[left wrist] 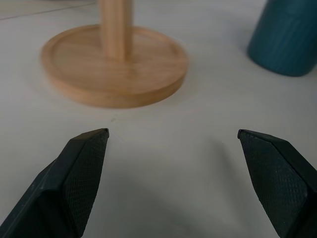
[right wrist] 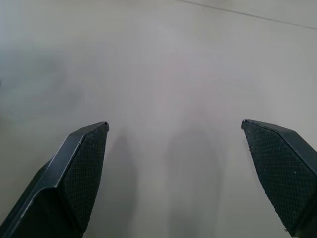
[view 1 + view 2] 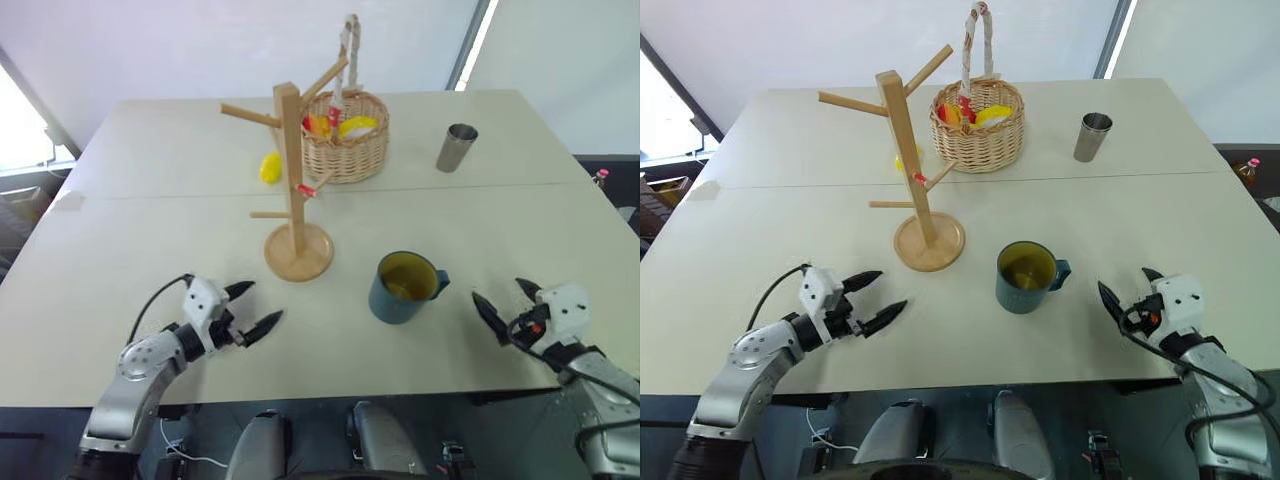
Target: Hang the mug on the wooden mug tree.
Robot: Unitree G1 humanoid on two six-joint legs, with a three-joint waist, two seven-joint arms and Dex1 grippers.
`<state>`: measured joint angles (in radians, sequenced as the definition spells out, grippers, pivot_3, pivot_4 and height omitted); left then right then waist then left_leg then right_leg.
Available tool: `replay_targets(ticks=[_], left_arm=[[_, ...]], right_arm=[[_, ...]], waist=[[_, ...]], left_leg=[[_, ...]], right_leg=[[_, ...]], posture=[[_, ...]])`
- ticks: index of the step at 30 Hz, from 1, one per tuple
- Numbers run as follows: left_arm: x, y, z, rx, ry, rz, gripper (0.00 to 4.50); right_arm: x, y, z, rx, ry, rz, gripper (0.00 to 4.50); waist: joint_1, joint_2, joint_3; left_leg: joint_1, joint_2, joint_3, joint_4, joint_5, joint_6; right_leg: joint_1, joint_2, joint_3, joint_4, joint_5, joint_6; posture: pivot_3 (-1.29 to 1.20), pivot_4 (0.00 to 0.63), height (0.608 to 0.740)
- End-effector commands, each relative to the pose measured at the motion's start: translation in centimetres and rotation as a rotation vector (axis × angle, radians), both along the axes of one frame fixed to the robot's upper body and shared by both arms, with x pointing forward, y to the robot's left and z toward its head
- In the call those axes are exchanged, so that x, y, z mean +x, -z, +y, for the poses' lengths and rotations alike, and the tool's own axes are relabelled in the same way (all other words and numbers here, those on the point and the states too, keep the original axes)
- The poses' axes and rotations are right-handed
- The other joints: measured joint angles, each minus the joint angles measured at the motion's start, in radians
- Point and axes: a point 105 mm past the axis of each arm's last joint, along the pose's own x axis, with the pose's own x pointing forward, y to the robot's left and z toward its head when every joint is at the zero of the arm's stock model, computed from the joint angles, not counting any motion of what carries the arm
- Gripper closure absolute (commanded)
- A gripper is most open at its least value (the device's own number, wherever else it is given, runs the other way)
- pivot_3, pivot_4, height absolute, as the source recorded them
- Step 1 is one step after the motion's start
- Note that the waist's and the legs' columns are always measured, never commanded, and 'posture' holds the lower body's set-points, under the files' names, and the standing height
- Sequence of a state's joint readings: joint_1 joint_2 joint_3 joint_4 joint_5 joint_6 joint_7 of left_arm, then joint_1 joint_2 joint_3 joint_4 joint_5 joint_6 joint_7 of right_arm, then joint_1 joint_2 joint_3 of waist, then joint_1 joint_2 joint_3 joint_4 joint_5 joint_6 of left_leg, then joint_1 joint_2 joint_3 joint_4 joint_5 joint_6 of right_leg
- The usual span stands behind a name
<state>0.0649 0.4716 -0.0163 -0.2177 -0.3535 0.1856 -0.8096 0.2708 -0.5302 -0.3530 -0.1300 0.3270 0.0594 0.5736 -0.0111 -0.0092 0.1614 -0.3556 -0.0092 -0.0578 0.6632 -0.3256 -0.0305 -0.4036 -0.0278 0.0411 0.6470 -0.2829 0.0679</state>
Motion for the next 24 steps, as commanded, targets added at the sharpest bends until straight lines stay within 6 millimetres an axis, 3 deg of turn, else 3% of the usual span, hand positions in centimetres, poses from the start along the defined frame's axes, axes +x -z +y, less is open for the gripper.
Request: replay_targets(ticks=[1, 12, 24], left_arm=[[-0.3, -1.3, -1.7, -0.002, 0.111, -0.060, 0.00], [-1.0, -1.8, -2.9, -0.004, 0.177, -0.081, 0.00], [-1.5, -1.8, -3.2, 0.000, 0.175, -0.082, 0.00]], right_arm=[[-0.1, -1.6, 2.1, -0.015, -0.078, -0.061, 0.03], [0.6, -2.6, 5.0, 0.004, -0.174, -0.102, 0.03], [2.1, -2.6, 6.2, -0.007, -0.198, -0.132, 0.03]], waist=[[-0.002, 0.000, 0.000], [0.000, 0.000, 0.000], [0.000, 0.000, 0.000]], left_leg=[[0.000, 0.000, 0.000, 0.000, 0.000, 0.000], [0.000, 0.000, 0.000, 0.000, 0.000, 0.000], [0.000, 0.000, 0.000, 0.000, 0.000, 0.000]], right_leg=[[0.000, 0.000, 0.000, 0.000, 0.000, 0.000], [0.000, 0.001, 0.000, 0.000, 0.001, 0.002], [0.000, 0.002, 0.000, 0.000, 0.001, 0.002]], posture=[[0.00, 0.150, 0.740], [0.00, 0.150, 0.740], [0.00, 0.150, 0.740]])
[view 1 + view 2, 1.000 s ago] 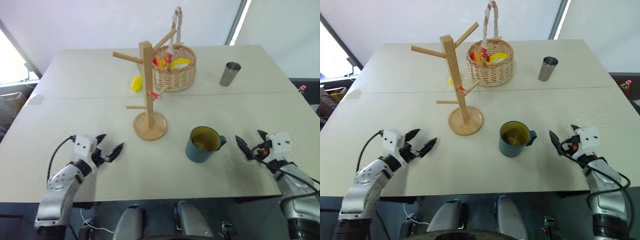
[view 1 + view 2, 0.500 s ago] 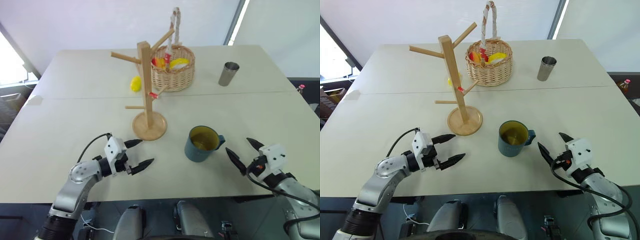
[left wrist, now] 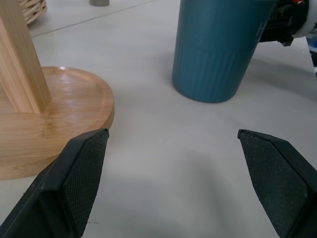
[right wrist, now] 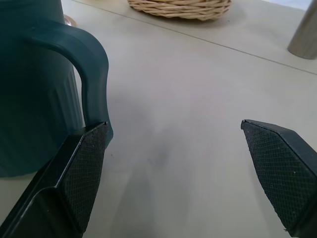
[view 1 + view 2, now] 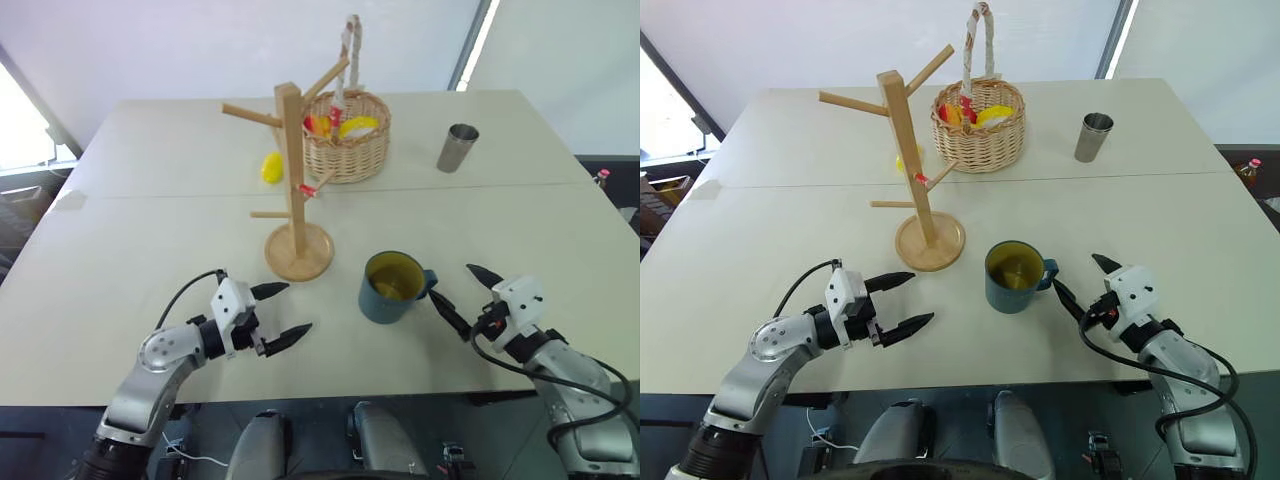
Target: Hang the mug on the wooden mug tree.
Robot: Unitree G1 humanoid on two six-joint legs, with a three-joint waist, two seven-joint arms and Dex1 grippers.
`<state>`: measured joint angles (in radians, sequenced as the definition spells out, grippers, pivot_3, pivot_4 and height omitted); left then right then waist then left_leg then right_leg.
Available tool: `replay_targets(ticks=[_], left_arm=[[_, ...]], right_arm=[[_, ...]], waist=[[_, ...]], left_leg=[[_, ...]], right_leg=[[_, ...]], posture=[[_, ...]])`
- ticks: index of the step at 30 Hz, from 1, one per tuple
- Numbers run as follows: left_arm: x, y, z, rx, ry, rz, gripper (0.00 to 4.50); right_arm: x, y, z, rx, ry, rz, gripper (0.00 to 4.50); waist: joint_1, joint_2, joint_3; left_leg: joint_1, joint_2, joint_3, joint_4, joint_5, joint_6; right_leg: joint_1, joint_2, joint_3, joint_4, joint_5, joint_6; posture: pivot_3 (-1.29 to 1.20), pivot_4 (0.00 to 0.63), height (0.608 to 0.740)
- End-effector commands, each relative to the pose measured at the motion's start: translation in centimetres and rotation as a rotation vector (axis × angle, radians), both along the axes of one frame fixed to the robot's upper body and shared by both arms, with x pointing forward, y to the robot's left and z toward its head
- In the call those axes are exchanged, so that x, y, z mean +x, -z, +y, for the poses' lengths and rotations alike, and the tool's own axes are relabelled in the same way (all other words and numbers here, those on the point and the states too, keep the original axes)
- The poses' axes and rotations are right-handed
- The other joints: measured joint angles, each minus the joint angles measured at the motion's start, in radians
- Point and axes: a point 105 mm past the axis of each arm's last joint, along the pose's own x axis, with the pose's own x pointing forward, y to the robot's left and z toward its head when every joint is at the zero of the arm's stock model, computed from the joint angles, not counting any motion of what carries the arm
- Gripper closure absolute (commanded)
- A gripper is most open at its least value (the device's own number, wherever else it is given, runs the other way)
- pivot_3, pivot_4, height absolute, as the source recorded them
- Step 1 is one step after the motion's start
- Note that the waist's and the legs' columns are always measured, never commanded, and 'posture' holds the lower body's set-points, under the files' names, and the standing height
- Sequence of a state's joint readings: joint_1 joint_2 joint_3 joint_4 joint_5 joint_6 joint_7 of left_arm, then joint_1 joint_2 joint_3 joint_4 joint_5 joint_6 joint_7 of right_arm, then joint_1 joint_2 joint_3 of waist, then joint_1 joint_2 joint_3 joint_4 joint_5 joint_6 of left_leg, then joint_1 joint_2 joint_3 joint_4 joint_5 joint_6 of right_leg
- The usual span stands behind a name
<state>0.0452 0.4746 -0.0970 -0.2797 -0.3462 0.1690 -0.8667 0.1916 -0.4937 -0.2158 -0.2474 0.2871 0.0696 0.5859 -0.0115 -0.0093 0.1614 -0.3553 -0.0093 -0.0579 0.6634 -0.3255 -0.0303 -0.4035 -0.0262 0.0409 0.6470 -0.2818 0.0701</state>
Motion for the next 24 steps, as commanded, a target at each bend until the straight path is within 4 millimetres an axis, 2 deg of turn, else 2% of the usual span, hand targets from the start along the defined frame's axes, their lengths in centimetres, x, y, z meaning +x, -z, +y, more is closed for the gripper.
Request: replay_targets(ticks=[1, 11, 18, 21, 24], left_arm=[[-0.3, -0.8, -0.2, 0.000, 0.011, -0.035, 0.00], [-0.4, -1.0, 0.0, 0.007, 0.002, -0.040, 0.00], [-0.5, -1.0, 0.2, 0.011, 0.003, -0.040, 0.00], [-0.4, -1.1, 0.2, 0.010, 0.018, -0.039, 0.00], [-0.3, -1.3, 0.0, 0.003, 0.038, -0.043, 0.00]], right_arm=[[0.5, -0.7, 0.2, -0.005, 0.003, -0.047, 0.03], [1.4, -0.2, 0.4, 0.006, 0.016, -0.056, 0.03], [-0.9, 0.3, -1.1, -0.011, 0.024, -0.013, 0.03], [-2.2, 0.2, -0.8, -0.012, -0.001, 0.002, 0.03], [-2.4, -0.1, -0.2, -0.012, -0.013, -0.005, 0.03]], waist=[[0.000, 0.000, 0.000], [0.000, 0.000, 0.000], [0.001, 0.000, 0.000], [0.001, 0.000, 0.000], [-0.004, 0.000, 0.000]], left_leg=[[0.000, 0.000, 0.000, 0.000, 0.000, 0.000], [0.000, 0.000, 0.000, 0.000, 0.000, 0.000], [0.000, 0.000, 0.000, 0.000, 0.000, 0.000], [0.000, 0.000, 0.000, 0.000, 0.000, 0.000], [0.001, 0.000, 0.000, 0.000, 0.000, 0.000]], right_leg=[[0.000, 0.000, 0.000, 0.000, 0.000, 0.000], [0.000, 0.000, 0.000, 0.000, 0.000, 0.000], [0.000, 0.000, 0.000, 0.000, 0.000, 0.000], [0.000, 0.000, 0.000, 0.000, 0.000, 0.000], [0.000, 0.000, 0.000, 0.001, 0.000, 0.000]], posture=[[0.00, 0.150, 0.740], [0.00, 0.150, 0.740], [0.00, 0.150, 0.740], [0.00, 0.150, 0.740], [0.00, 0.150, 0.740]])
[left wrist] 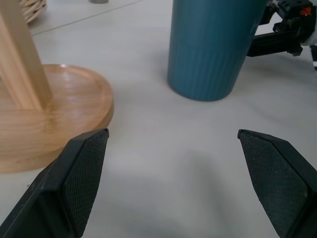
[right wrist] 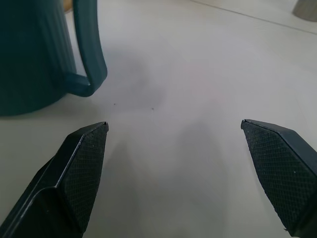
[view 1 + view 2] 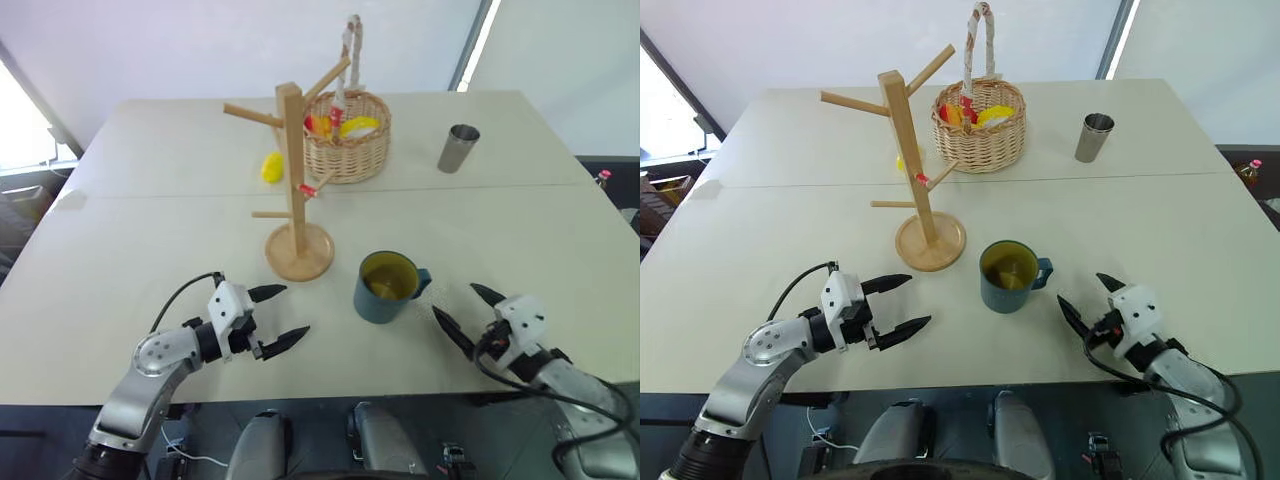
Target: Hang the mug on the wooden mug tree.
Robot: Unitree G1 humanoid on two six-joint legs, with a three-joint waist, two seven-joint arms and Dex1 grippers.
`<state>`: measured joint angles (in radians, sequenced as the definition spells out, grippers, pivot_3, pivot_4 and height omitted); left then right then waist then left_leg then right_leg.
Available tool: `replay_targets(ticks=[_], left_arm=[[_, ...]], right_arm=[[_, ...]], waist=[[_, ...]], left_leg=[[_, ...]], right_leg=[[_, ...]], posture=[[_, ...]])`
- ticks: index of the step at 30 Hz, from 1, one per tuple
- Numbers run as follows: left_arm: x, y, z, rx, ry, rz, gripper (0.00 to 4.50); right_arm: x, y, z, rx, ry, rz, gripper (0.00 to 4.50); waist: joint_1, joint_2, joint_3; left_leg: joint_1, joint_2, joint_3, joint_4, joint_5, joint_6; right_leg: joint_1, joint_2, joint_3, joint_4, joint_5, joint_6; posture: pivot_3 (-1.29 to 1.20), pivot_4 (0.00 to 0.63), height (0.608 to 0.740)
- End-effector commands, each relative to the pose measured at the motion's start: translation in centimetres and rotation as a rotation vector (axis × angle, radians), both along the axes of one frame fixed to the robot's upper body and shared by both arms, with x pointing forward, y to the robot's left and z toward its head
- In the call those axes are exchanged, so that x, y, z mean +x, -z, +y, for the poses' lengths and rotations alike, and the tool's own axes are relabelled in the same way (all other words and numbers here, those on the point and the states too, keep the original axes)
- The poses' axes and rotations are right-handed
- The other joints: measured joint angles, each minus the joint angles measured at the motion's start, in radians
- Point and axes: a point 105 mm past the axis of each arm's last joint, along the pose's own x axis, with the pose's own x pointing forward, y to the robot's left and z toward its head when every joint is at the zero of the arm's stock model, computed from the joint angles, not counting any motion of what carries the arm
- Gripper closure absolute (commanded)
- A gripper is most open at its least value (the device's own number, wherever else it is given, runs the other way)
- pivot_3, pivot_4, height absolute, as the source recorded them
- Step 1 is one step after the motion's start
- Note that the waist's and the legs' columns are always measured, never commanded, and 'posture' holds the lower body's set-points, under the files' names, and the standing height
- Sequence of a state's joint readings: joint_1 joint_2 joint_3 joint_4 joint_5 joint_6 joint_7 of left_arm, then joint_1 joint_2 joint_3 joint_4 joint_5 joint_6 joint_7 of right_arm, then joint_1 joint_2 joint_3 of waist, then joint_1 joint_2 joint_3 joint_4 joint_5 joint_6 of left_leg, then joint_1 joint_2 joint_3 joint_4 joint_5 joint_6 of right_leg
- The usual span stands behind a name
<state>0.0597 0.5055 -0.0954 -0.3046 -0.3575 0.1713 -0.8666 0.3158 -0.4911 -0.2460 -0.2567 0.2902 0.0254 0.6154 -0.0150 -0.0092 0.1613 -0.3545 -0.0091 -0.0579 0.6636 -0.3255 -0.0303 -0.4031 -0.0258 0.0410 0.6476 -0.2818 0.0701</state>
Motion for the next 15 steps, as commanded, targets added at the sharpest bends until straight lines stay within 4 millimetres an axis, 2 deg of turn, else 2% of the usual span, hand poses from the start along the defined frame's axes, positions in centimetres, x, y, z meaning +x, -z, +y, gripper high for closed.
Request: replay_targets(ticks=[1, 8, 15], left_arm=[[0.1, -1.3, -0.4, -0.017, 0.037, -0.042, 0.00], [0.2, -1.9, -0.7, -0.024, 0.070, -0.052, 0.00], [0.0, -1.8, -0.5, -0.017, 0.064, -0.054, 0.00]], right_arm=[[0.2, -2.1, 1.1, -0.003, -0.030, -0.078, 0.03], [1.5, -3.0, 2.2, 0.018, -0.027, -0.128, 0.03], [2.4, -3.0, 2.7, 0.030, -0.046, -0.133, 0.03]], waist=[[0.000, 0.000, 0.000], [0.003, 0.000, 0.000], [0.004, 0.000, 0.000]], left_leg=[[0.000, 0.000, 0.000, 0.000, 0.000, 0.000], [0.000, 0.000, 0.000, 0.001, 0.001, 0.001], [0.000, 0.000, 0.000, 0.001, 0.001, 0.001]], right_leg=[[0.000, 0.000, 0.000, 0.000, 0.000, 0.000], [0.000, 0.000, 0.000, 0.000, 0.000, 0.000], [0.000, 0.000, 0.000, 0.000, 0.000, 0.000]], posture=[[0.00, 0.150, 0.740], [0.00, 0.150, 0.740], [0.00, 0.150, 0.740]])
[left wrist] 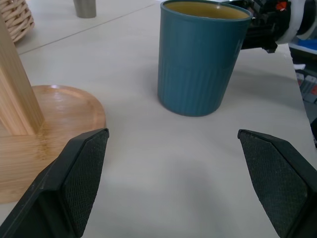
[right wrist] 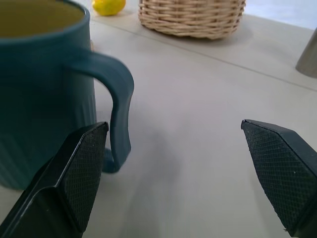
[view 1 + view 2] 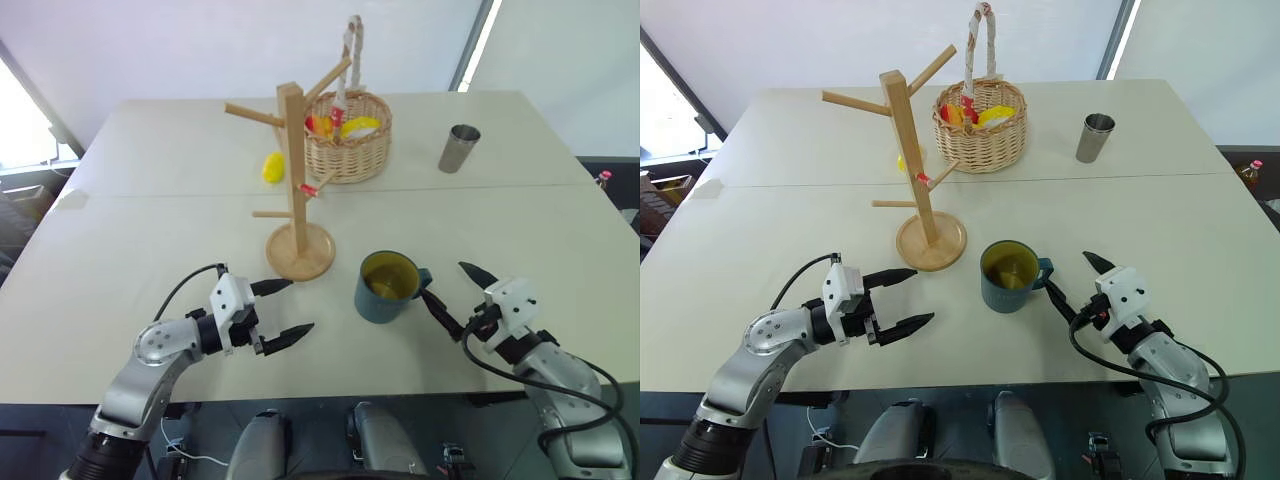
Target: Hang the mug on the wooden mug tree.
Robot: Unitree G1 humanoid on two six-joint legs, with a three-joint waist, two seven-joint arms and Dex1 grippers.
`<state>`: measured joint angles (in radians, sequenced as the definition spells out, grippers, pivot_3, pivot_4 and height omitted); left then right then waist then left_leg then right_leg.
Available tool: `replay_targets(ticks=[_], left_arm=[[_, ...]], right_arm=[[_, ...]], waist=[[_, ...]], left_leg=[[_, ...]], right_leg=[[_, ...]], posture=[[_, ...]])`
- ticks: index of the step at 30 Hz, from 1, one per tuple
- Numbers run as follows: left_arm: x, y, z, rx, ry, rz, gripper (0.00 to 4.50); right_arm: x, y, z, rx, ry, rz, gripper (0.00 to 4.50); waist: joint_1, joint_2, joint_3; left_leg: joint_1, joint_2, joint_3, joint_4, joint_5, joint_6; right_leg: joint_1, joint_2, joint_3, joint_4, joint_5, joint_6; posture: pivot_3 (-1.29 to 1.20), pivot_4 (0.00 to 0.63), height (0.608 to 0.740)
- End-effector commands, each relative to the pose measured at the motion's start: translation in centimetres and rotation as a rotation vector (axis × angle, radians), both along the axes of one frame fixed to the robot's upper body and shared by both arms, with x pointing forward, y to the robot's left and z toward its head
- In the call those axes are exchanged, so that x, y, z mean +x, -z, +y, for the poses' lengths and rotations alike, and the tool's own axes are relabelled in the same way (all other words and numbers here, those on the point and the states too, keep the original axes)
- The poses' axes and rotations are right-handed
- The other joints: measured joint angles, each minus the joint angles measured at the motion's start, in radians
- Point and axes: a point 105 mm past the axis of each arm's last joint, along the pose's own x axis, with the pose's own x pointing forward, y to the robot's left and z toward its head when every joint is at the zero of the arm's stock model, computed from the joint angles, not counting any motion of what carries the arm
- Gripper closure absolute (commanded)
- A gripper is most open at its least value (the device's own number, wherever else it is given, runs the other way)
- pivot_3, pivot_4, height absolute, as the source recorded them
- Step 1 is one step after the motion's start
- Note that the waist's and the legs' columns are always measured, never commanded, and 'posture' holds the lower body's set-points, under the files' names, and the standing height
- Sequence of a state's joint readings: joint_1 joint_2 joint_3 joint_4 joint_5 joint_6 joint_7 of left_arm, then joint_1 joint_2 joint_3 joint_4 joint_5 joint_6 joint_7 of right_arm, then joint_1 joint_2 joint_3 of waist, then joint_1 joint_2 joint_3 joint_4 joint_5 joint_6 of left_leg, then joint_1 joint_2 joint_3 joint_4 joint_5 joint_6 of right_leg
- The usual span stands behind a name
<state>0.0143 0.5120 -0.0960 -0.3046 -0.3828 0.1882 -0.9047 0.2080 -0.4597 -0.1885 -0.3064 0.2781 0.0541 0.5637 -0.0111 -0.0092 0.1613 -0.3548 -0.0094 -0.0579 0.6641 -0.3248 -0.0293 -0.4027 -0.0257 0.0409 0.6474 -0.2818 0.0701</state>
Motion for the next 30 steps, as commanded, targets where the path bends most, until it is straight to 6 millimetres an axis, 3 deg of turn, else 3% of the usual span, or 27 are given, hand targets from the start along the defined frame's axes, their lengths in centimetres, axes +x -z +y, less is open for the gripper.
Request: replay_targets(ticks=[1, 12, 20, 23, 29, 30], left_arm=[[-0.3, -0.8, -0.1, -0.004, 0.008, -0.037, 0.00], [-0.6, -0.5, 0.0, 0.003, -0.005, -0.038, 0.00], [-0.6, -0.5, 0.2, 0.008, -0.011, -0.039, 0.00], [-0.6, -0.5, 0.3, 0.010, -0.013, -0.041, 0.00], [-0.5, -0.5, 0.3, 0.011, -0.015, -0.044, 0.00], [-0.5, -0.5, 0.3, 0.011, -0.015, -0.045, 0.00]], right_arm=[[0.5, -0.5, 0.3, 0.003, -0.008, -0.029, 0.03], [2.4, 0.6, 0.6, 0.032, 0.007, -0.022, 0.03], [3.1, 0.9, 1.9, 0.071, -0.042, -0.019, 0.03], [2.9, 0.9, 2.5, 0.089, -0.068, -0.011, 0.92], [2.5, 0.6, 2.9, 0.102, -0.092, -0.008, 4.10], [2.5, 0.6, 2.9, 0.099, -0.092, -0.009, 4.45]], waist=[[0.000, 0.000, 0.000], [-0.001, 0.000, 0.000], [-0.001, 0.000, 0.000], [-0.001, 0.000, 0.000], [-0.001, 0.000, 0.000], [-0.001, 0.000, 0.000]], left_leg=[[0.000, 0.000, 0.000, 0.000, 0.000, 0.000], [0.000, 0.000, 0.000, 0.000, 0.000, 0.000], [0.000, 0.000, 0.000, 0.000, 0.000, 0.000], [0.000, 0.000, 0.000, 0.000, 0.000, 0.000], [0.000, 0.000, 0.000, 0.000, 0.000, 0.000], [0.000, 0.000, 0.000, 0.000, 0.000, 0.000]], right_leg=[[0.000, 0.000, 0.000, 0.000, 0.000, 0.000], [0.000, 0.000, 0.000, 0.000, 0.000, 0.000], [0.000, 0.000, 0.000, 0.000, 0.000, 0.000], [0.000, 0.000, 0.000, 0.000, 0.000, 0.000], [0.000, 0.000, 0.000, 0.000, 0.000, 0.000], [0.000, 0.000, 0.000, 0.000, 0.000, 0.000]], posture=[[0.00, 0.150, 0.740], [0.00, 0.150, 0.740], [0.00, 0.150, 0.740], [0.00, 0.150, 0.740], [0.00, 0.150, 0.740], [0.00, 0.150, 0.740]])
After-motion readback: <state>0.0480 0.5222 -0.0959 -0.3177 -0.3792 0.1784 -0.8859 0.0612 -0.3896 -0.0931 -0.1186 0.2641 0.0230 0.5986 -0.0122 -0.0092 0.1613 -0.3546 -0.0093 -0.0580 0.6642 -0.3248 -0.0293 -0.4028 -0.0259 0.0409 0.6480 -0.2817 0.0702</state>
